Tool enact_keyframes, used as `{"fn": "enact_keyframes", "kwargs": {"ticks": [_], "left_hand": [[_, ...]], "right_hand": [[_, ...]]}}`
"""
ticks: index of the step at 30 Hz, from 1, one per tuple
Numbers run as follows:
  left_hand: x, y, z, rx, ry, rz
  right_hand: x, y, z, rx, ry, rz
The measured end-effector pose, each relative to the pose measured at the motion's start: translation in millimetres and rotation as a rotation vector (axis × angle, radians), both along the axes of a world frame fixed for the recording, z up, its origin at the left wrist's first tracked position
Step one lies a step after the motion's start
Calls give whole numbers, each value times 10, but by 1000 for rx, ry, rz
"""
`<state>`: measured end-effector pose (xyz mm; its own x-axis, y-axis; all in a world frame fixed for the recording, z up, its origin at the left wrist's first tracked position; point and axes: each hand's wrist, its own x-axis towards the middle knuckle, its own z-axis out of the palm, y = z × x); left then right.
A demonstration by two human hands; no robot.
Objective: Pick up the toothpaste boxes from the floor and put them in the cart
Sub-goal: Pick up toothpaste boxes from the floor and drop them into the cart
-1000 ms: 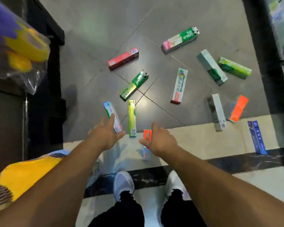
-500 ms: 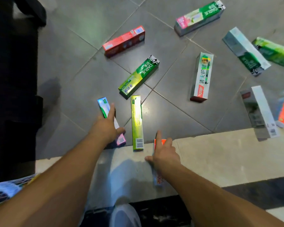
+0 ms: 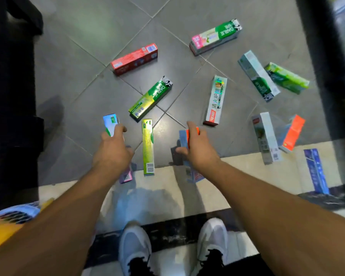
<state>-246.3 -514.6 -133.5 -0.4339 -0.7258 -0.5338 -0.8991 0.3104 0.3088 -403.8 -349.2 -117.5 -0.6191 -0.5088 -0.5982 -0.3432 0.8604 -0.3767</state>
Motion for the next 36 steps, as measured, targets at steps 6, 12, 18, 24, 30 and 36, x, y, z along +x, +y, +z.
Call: {"fn": "enact_keyframes", "kwargs": {"ticks": [6, 12, 18, 24, 30, 36], "left_hand": [[-245, 83, 2016, 37, 136, -193], [-585, -33, 4599, -5, 166, -430], [-817, 127, 6760, -70, 287, -667], [-1158, 750, 7879, -151, 407, -958], [-1395, 1997, 8469, -145, 471, -1318], [-1397, 3724, 8782, -82, 513, -1631]], "right_hand": [[-147, 102, 1952, -32, 2, 15], [-351, 140, 4401, -127, 67, -5], [-327, 404, 6645, -238, 176, -93], [-76, 1213, 7838, -347, 294, -366], [310, 2443, 8336, -326, 428, -627], [915, 4003, 8511, -252, 501, -924]]}}
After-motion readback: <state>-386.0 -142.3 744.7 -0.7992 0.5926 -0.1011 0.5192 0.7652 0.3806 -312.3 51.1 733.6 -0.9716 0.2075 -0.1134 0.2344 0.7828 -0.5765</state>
